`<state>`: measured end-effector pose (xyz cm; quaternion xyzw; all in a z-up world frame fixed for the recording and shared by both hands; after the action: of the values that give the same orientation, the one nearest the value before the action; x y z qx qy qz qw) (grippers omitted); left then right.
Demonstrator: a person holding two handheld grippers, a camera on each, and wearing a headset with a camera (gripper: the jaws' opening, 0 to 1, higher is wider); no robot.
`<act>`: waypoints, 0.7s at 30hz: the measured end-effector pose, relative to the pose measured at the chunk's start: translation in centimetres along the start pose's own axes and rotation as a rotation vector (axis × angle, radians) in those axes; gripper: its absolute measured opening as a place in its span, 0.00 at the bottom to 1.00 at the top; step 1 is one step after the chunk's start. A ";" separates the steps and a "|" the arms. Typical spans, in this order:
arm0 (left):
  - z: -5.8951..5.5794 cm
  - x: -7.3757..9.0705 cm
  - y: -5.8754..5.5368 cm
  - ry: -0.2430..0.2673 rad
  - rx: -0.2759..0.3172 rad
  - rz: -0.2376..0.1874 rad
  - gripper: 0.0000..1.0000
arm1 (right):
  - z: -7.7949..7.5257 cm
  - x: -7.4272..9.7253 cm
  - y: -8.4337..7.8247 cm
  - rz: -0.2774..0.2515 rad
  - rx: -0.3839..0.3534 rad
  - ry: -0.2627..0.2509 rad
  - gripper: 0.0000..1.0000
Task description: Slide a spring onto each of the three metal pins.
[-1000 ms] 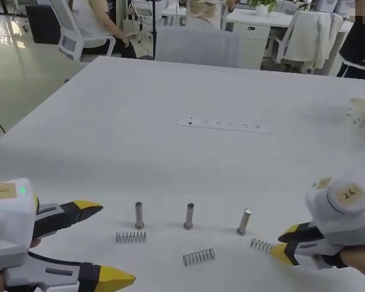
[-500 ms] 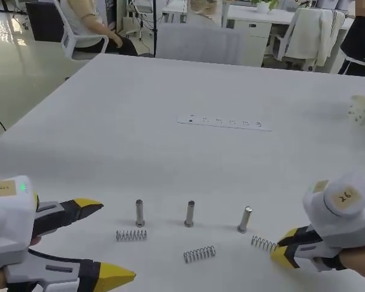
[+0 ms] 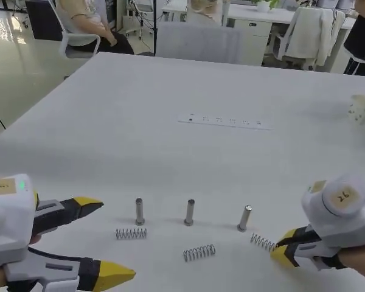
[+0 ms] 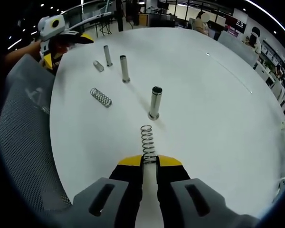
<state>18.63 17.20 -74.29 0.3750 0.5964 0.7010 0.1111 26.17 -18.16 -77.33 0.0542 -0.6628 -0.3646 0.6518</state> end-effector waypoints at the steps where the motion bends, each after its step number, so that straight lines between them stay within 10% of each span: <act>1: 0.0 0.0 0.0 -0.001 0.000 0.000 0.79 | 0.1 0.1 0.0 -0.001 0.003 0.000 0.08; 21: -0.2 0.0 0.1 -0.042 -0.021 0.004 0.67 | 2.7 1.0 2.2 -0.019 0.056 0.057 0.08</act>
<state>18.60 17.01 -74.17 0.3896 0.5858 0.6993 0.1264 24.51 -16.01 -74.98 0.0891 -0.6533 -0.3507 0.6651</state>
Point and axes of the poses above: the centre of the closed fingertips' face, and the gripper's own axes: x roughly backward along the fingers, z roughly to its left, y roughly out of its top, the point moved 10 cm from there along x, roughly backward along the fingers, and after that the axes turned 11 degrees about y, right-handed, at the moved point
